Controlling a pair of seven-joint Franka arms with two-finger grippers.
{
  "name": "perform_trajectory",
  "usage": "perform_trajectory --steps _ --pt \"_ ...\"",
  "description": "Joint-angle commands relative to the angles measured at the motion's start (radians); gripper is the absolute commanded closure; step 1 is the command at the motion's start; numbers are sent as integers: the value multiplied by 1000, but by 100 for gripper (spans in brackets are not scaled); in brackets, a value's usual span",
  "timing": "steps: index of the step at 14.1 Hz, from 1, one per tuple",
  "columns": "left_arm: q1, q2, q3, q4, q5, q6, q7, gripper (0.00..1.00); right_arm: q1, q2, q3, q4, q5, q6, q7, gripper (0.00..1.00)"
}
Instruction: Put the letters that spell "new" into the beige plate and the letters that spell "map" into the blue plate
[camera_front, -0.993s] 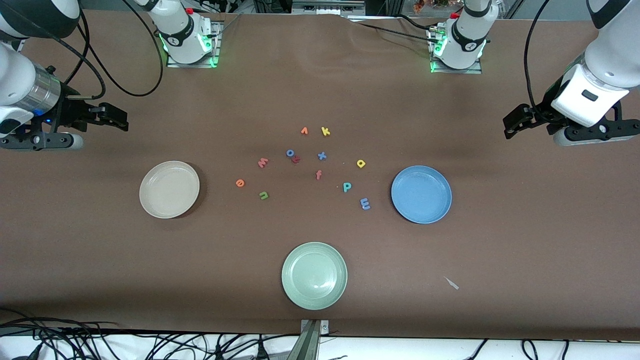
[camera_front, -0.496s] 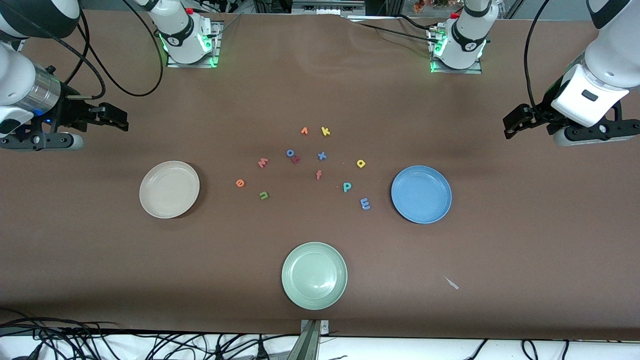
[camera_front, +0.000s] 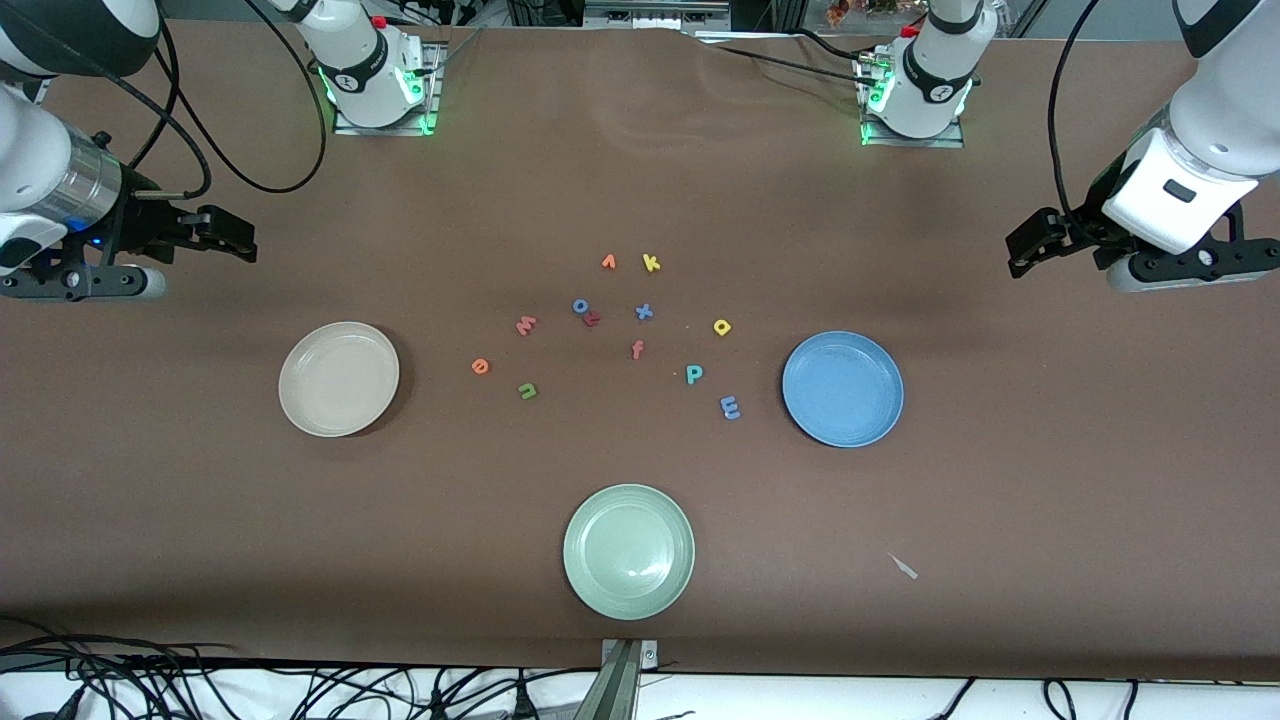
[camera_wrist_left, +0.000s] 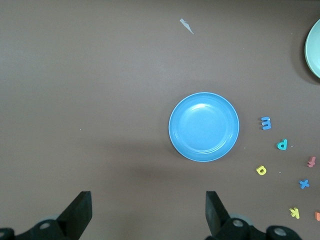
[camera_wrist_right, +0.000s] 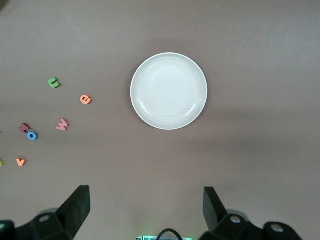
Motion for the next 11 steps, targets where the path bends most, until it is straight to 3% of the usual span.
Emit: perform_trajectory --steps 1,7,11 --pt "6 -12 -4 -6 -17 1 16 0 -7 -6 3 -6 9 2 8 0" --pt "4 -12 -4 -6 -17 1 13 0 24 28 11 -4 8 13 0 0" --pt "4 -12 -5 -6 -17 1 11 0 110 127 11 19 -5 30 6 0"
